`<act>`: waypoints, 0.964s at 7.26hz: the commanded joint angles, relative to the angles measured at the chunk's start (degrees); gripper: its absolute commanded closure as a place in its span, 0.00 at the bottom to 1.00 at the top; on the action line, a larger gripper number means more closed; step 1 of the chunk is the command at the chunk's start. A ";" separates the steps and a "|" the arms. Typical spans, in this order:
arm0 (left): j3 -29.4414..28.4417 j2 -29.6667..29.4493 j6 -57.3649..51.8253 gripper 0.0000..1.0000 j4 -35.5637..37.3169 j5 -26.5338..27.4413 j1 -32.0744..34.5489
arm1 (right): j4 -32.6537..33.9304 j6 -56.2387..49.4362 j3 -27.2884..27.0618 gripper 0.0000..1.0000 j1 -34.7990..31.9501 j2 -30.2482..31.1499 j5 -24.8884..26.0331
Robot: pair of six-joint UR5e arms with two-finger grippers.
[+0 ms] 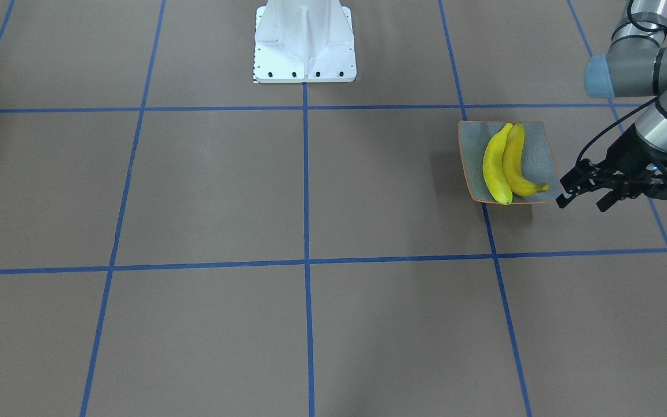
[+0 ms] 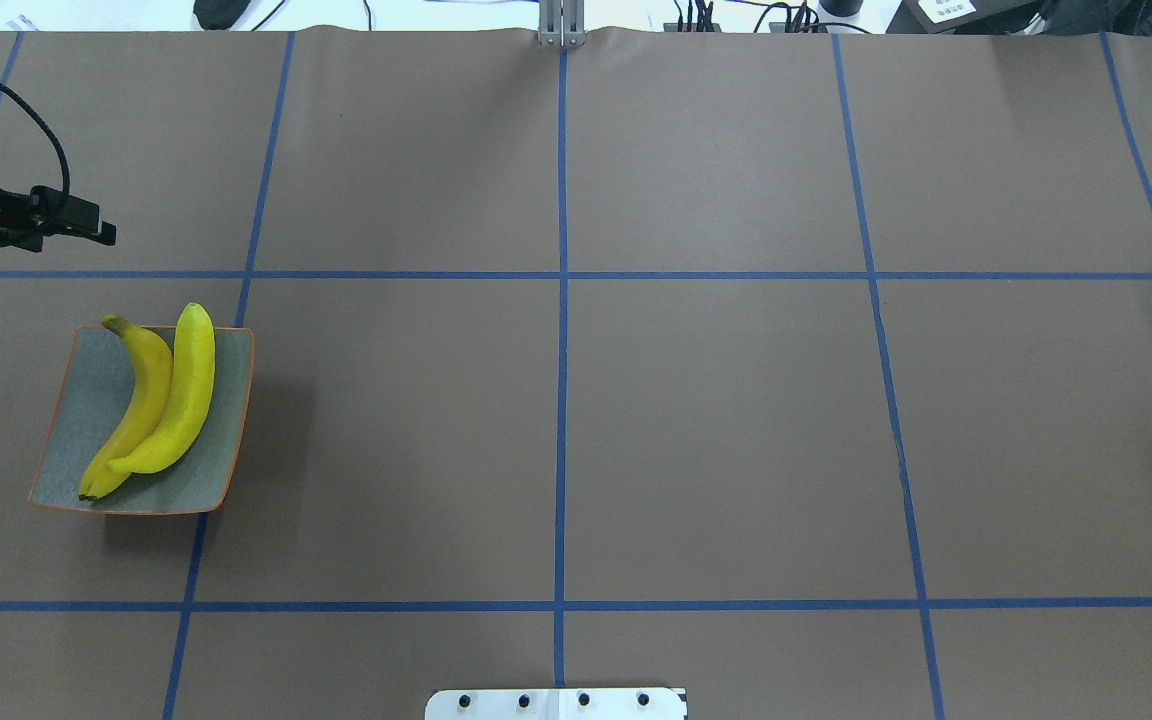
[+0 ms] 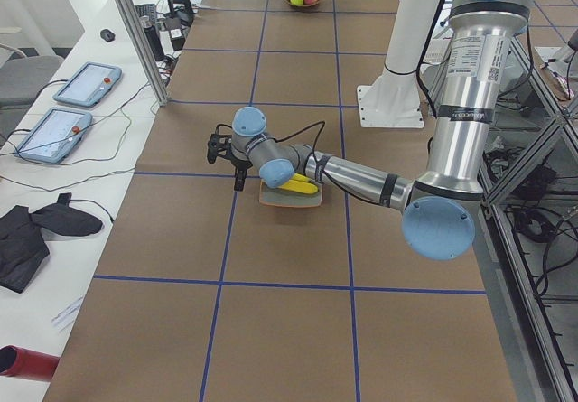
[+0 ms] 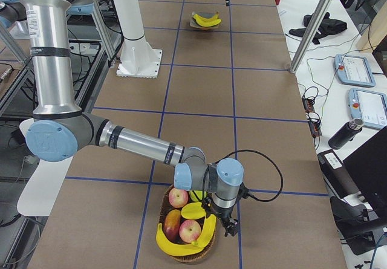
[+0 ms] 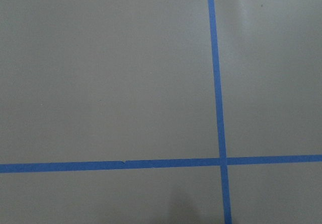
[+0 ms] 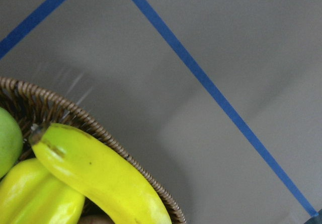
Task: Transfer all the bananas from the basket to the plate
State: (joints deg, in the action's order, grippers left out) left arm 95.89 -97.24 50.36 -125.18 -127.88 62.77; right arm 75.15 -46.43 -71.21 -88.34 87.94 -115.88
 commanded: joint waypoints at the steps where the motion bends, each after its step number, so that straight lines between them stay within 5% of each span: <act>1: 0.09 -0.05 0.00 0.00 0.02 0.00 -0.10 | -0.09 0.11 0.71 0.01 0.27 0.74 1.00; 7: -0.79 -0.31 0.00 0.00 -0.07 0.00 -0.28 | -0.27 0.47 2.03 0.05 2.56 -0.14 1.27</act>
State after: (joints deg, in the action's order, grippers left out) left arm 95.36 -97.37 50.36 -125.23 -127.88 62.52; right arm 74.93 -45.95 -69.71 -86.02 87.85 -114.54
